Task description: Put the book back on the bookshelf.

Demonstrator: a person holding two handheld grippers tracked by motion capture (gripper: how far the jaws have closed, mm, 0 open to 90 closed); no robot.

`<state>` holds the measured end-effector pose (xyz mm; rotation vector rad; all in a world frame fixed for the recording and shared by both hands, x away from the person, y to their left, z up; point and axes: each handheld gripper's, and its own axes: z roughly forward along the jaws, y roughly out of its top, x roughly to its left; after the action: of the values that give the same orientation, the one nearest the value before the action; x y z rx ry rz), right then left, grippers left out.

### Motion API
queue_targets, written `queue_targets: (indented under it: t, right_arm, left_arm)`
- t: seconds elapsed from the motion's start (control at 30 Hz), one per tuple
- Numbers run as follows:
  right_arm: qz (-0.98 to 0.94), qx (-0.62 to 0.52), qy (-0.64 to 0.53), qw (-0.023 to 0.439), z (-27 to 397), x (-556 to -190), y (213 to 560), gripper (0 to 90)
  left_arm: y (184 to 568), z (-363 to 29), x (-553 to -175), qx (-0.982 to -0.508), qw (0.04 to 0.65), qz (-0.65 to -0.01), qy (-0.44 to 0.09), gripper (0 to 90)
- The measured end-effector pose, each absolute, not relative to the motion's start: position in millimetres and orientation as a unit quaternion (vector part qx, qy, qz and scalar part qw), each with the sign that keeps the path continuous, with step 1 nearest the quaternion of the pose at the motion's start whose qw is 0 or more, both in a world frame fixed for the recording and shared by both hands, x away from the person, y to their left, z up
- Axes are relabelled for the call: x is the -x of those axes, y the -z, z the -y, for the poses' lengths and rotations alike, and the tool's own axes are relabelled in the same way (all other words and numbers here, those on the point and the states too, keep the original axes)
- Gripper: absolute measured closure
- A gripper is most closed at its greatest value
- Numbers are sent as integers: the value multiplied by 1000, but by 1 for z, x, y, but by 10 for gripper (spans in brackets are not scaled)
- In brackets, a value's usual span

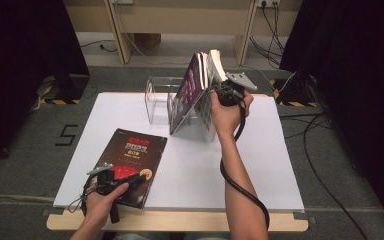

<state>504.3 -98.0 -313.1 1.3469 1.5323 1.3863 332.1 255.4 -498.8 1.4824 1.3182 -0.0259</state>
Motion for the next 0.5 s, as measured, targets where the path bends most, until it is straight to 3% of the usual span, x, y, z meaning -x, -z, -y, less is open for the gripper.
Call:
queue_targets:
  t: [0.5]
  right_arm:
    - [-576, -526, -530, 334, 90, -534, 332, 744]
  left_arm:
    - [499, -258, -332, -624, 548, -556, 9, 537]
